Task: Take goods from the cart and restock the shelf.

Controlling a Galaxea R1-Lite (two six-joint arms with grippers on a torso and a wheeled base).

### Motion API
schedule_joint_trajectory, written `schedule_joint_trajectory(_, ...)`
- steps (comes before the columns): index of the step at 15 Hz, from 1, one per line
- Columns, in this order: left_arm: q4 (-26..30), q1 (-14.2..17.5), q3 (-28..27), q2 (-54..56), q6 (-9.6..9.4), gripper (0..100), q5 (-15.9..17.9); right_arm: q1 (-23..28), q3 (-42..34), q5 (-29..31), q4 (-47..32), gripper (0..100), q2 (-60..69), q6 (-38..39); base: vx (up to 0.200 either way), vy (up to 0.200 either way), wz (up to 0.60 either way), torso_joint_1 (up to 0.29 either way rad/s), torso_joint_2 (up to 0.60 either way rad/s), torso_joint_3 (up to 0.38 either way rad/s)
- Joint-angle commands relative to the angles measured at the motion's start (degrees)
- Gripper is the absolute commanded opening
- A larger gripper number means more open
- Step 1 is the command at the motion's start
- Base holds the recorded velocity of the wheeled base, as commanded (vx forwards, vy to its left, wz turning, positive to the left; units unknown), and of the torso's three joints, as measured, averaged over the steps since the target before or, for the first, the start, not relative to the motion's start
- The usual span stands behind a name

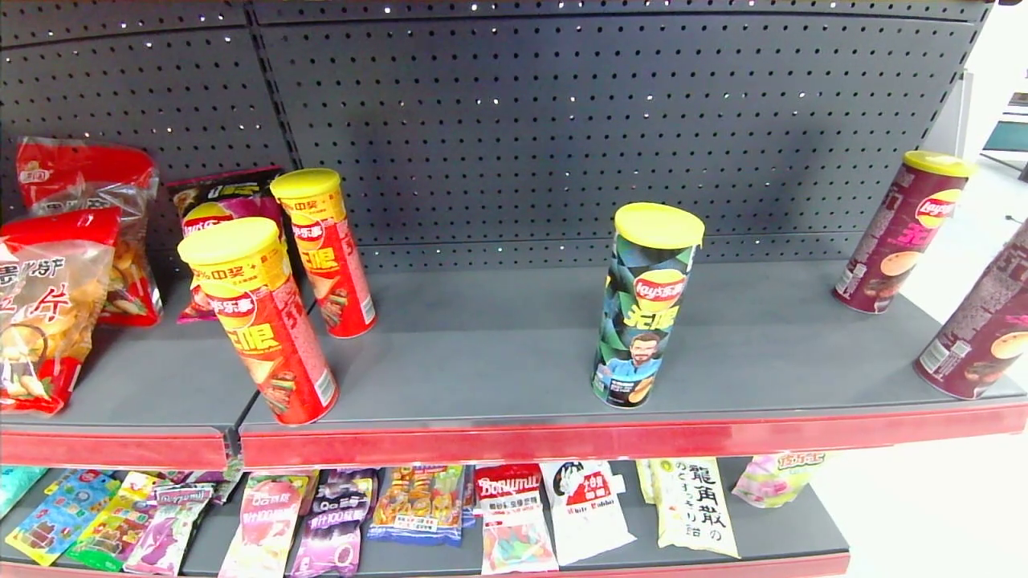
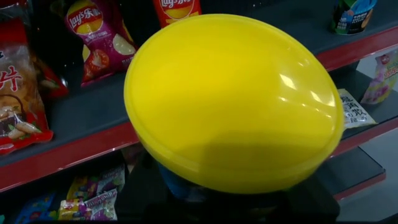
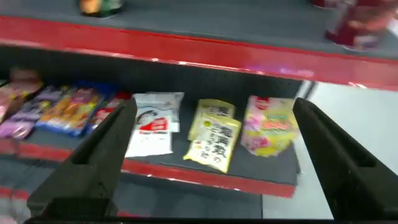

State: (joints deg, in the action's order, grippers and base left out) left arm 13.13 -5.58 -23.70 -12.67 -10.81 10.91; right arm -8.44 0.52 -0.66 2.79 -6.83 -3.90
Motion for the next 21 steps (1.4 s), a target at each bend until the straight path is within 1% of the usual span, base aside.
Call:
schedule_joint_trajectory(1, 0.0, 0.0, -0.4, -0.3, 0.00, 0, 0.0, 2.5, -0.4, 1.3, 0.5, 100, 1.6, 1.0, 0.000, 0.000, 0.00, 0.000, 0.00, 0.000)
schedule_joint_trajectory(3, 0.0, 0.0, -0.3, 0.1, -0.09, 0, 0.0, 2.5, -0.5, 0.0, 0.5, 100, 1.2, 0.4, 0.000, 0.000, 0.00, 0.000, 0.00, 0.000)
schedule_joint_trajectory(4, 0.0, 0.0, -0.4, 0.1, -0.09, 0, 0.0, 2.5, -0.5, -2.2, -0.3, 100, 1.2, 0.2, 0.000, 0.000, 0.00, 0.000, 0.00, 0.000)
schedule_joint_trajectory(5, 0.0, 0.0, -0.4, -0.1, 0.00, 0, 0.0, 2.5, -0.3, -3.6, -3.1, 100, 1.2, 0.6, 0.000, 0.000, 0.00, 0.000, 0.00, 0.000)
schedule_joint_trajectory(6, 0.0, 0.0, -0.4, -0.1, -0.09, 0, 0.0, 5.4, -0.3, -2.0, -3.2, 100, 0.1, 1.7, 0.000, 0.000, 0.00, 0.000, 0.00, 0.000)
schedule_joint_trajectory(7, 0.0, 0.0, -0.4, 0.0, -0.09, 0, 0.0, 9.8, -0.4, -1.1, -3.1, 100, -0.1, 2.2, 0.000, 0.000, 0.00, 0.000, 0.00, 0.000)
schedule_joint_trajectory(8, 0.0, 0.0, -0.1, 0.4, -0.09, 0, 0.0, 11.6, -0.4, -1.2, -3.1, 100, 1.9, 2.8, 0.000, 0.000, 0.00, 0.000, 0.00, 0.000)
schedule_joint_trajectory(10, 0.0, 0.0, 0.0, 0.7, -0.09, 0, 0.0, 9.7, -0.5, -1.2, -3.1, 100, 3.8, 3.5, 0.000, 0.000, 0.00, 0.000, 0.00, 0.000)
schedule_joint_trajectory(11, 0.0, 0.0, -0.2, 0.8, -0.09, 0, 0.1, 7.6, -0.4, -1.5, -3.1, 100, 6.1, 3.1, 0.000, 0.000, 0.00, 0.000, 0.00, 0.000)
schedule_joint_trajectory(14, 0.0, 0.0, -0.6, 0.7, -0.09, 0, 0.2, 8.1, -0.5, -1.5, -3.1, 100, 6.7, 3.6, 0.000, 0.000, 0.00, 0.000, 0.00, 0.000)
schedule_joint_trajectory(15, 0.0, 0.0, -0.5, 1.1, -0.09, 0, 0.3, 8.2, -0.5, 0.2, -3.1, 100, 6.8, 3.5, 0.000, 0.000, 0.00, 0.000, 0.00, 0.000)
schedule_joint_trajectory(17, 0.0, 0.0, -0.5, 1.2, -0.09, 0, 0.4, 8.2, -0.5, 0.6, -3.1, 100, 6.8, 3.5, 0.000, 0.000, 0.00, 0.000, 0.00, 0.000)
schedule_joint_trajectory(21, 0.0, 0.0, -0.4, 1.1, -0.09, 0, 0.3, 8.2, -0.4, 0.6, -3.1, 100, 6.8, 3.5, 0.000, 0.000, -0.60, 0.000, 0.00, 0.004)
